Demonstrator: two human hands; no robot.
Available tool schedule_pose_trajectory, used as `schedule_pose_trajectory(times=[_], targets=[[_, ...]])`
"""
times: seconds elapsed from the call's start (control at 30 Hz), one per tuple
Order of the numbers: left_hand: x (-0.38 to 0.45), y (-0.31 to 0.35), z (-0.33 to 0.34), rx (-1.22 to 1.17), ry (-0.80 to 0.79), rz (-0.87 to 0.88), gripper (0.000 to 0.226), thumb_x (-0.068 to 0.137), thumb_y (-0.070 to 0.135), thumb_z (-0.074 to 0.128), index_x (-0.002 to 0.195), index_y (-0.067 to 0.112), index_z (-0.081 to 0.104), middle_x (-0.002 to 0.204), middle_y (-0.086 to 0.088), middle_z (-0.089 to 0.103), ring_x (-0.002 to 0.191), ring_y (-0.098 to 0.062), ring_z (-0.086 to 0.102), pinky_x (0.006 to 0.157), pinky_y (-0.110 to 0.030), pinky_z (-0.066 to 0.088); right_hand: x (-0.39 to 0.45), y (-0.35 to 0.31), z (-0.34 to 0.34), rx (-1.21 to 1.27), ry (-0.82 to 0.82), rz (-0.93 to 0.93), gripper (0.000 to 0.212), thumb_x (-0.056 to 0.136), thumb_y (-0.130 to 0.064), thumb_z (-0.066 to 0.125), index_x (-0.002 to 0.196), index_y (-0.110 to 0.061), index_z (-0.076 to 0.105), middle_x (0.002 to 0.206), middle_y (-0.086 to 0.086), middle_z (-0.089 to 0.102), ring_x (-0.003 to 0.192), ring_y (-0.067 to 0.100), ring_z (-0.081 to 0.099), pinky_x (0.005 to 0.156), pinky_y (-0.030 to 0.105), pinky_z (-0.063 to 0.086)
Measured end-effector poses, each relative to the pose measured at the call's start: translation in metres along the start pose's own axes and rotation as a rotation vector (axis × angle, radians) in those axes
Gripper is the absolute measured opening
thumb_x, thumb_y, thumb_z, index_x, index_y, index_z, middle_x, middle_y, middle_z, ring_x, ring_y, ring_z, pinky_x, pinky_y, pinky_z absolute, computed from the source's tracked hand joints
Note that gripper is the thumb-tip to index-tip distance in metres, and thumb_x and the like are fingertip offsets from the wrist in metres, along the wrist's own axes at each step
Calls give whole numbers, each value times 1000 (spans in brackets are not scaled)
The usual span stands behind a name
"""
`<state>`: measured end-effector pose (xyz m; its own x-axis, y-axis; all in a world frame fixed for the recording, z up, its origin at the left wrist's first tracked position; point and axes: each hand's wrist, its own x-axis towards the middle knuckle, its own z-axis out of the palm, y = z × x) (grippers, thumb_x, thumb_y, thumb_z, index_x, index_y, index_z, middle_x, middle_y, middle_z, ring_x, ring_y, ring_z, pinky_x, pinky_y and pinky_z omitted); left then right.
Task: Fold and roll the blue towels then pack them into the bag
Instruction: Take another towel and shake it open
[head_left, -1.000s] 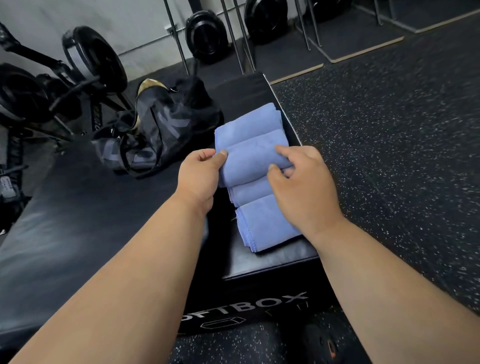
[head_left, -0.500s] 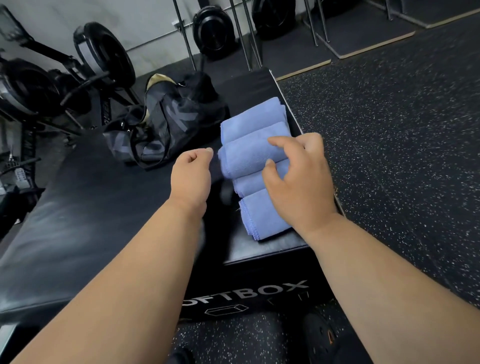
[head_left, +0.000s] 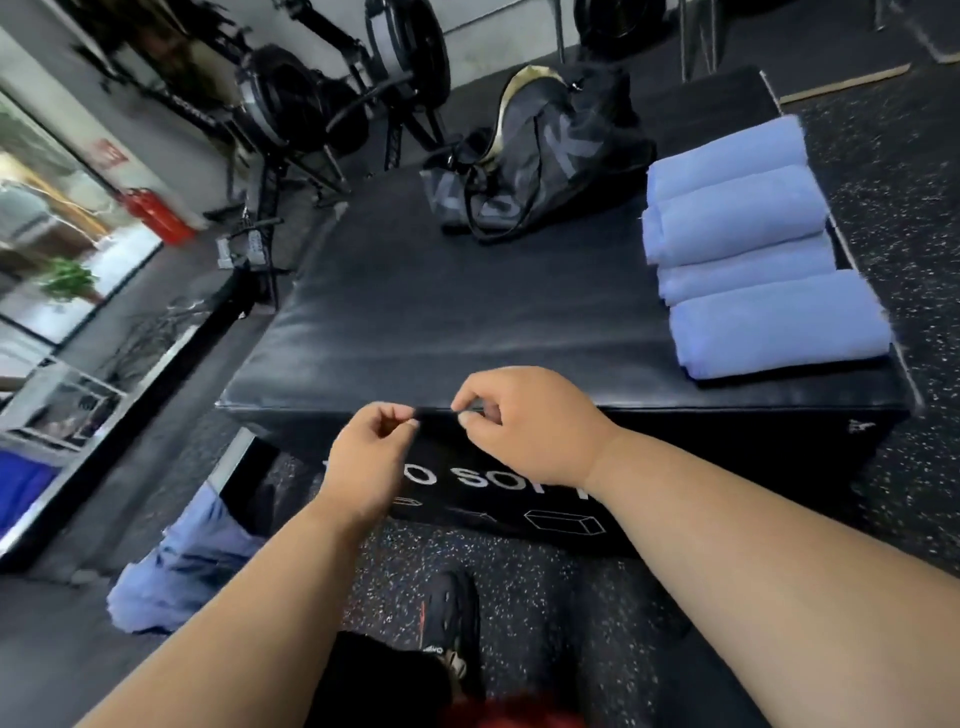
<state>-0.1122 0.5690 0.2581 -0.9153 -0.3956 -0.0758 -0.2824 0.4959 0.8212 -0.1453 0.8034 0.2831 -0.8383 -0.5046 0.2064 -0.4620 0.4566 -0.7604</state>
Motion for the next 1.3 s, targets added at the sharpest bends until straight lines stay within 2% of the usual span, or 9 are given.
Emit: schedule_pose_trajectory(times=[0.17,0.33,0.5,0.67,0.77,0.83,1.0,1.13,1.3], targets=[[-13,-92,-86,121,9,-212,6,96,16,73,96,16,67,74,0,66,55,-14,49,53,-25,38,8,-29,47,-36,-189,-7,18,100,-37,59,112,-34,72,75,-15,64,78,5,60,72,31,48],[-19,-169,-158,254,30,-390,19,96,29,72,102,12,72,76,3,68,65,-15,56,65,-27,45,15,-59,111,-68,-356,-22,21,100,-40,59,115,-33,72,80,-16,63,80,4,58,72,30,45],[-29,-243,-200,373,16,-496,20,99,35,69,106,15,68,96,2,67,99,-27,66,81,-33,43,25,-73,161,-90,-480,47,24,101,-40,58,123,-36,68,83,-11,71,77,3,64,73,31,54],[-18,-303,-237,362,-19,-656,19,98,26,70,85,13,68,70,-6,59,61,-24,49,58,-34,39,47,-79,204,-47,-489,124,27,102,-39,60,129,-41,64,91,-15,72,75,3,66,65,24,49],[1,-331,-256,299,52,-692,21,97,25,70,109,9,75,101,-13,73,98,-37,67,84,-39,53,65,-84,233,-1,-487,173,27,102,-40,61,128,-44,62,93,-16,71,69,4,68,64,30,57],[16,-352,-266,219,100,-752,42,97,23,71,135,6,64,128,-18,69,122,-39,64,98,-37,51,80,-89,255,0,-470,179,27,102,-41,61,129,-45,62,95,-17,70,70,2,66,62,27,54],[46,-387,-283,178,156,-768,58,96,28,69,148,10,55,147,-16,57,119,-32,60,85,-31,46,127,-106,305,-6,-483,139,25,102,-38,61,125,-46,64,95,-20,71,67,2,67,64,28,54],[78,-421,-302,76,236,-777,60,88,33,72,144,15,60,145,-10,61,127,-32,60,102,-34,51,174,-119,340,-88,-507,66,22,101,-40,60,121,-47,65,90,-21,69,76,-1,66,87,26,54],[119,-447,-328,15,375,-791,54,93,30,64,146,20,60,148,-11,54,137,-33,50,116,-40,43,215,-135,382,-119,-536,-10,22,99,-40,60,120,-44,66,90,-18,68,78,-1,65,76,34,57]])
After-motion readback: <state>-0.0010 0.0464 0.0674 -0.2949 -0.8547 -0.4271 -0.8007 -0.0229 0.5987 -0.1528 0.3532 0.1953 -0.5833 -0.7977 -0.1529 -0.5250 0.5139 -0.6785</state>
